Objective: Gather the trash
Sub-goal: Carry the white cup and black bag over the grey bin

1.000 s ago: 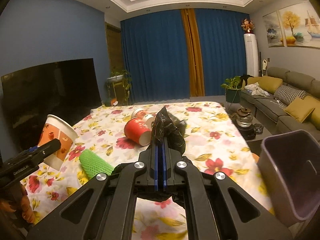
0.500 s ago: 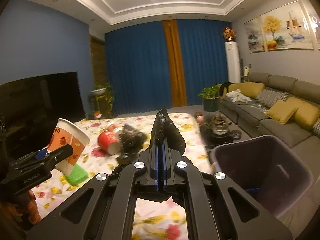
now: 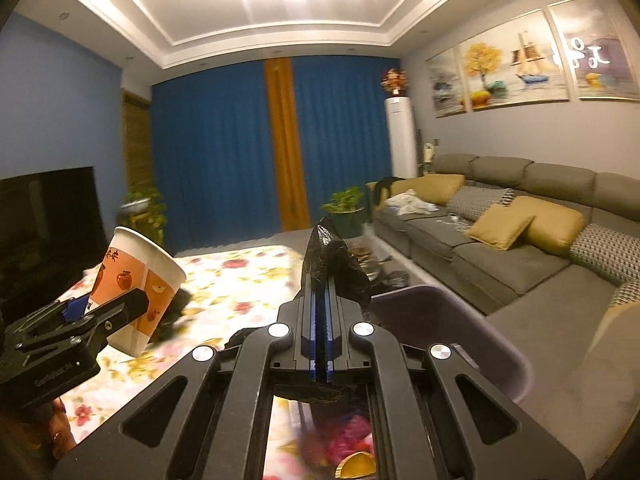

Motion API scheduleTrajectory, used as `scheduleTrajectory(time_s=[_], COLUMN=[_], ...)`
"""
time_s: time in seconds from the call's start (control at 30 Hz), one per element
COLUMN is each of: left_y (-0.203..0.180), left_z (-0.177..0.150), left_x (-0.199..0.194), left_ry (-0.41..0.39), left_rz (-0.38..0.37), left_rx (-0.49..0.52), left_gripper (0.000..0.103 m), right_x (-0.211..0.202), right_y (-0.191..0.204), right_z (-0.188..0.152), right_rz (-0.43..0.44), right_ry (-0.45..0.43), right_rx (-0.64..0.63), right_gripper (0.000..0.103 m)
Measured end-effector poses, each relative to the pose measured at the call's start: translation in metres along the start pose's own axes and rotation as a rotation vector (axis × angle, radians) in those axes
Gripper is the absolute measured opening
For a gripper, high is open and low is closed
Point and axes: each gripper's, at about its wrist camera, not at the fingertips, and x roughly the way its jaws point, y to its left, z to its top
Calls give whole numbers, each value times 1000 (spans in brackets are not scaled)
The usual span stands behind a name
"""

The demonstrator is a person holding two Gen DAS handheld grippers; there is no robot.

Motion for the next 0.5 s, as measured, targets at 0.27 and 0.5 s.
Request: scheduleTrajectory(time_s=[0.27, 0.5], left_y=[-37, -51], left_z=[-3, -8], left_x=[31, 57], left_ry=[12, 32], left_rz=[-89, -117], left_rx=[17, 22], left_gripper=[57, 57], right_x=[0, 4], right_y=[-40, -48], right_z=[-4, -9], right_rz=[-52, -73], right_ry=[-8, -2], right_rx=[35, 55], right_gripper=[4, 4])
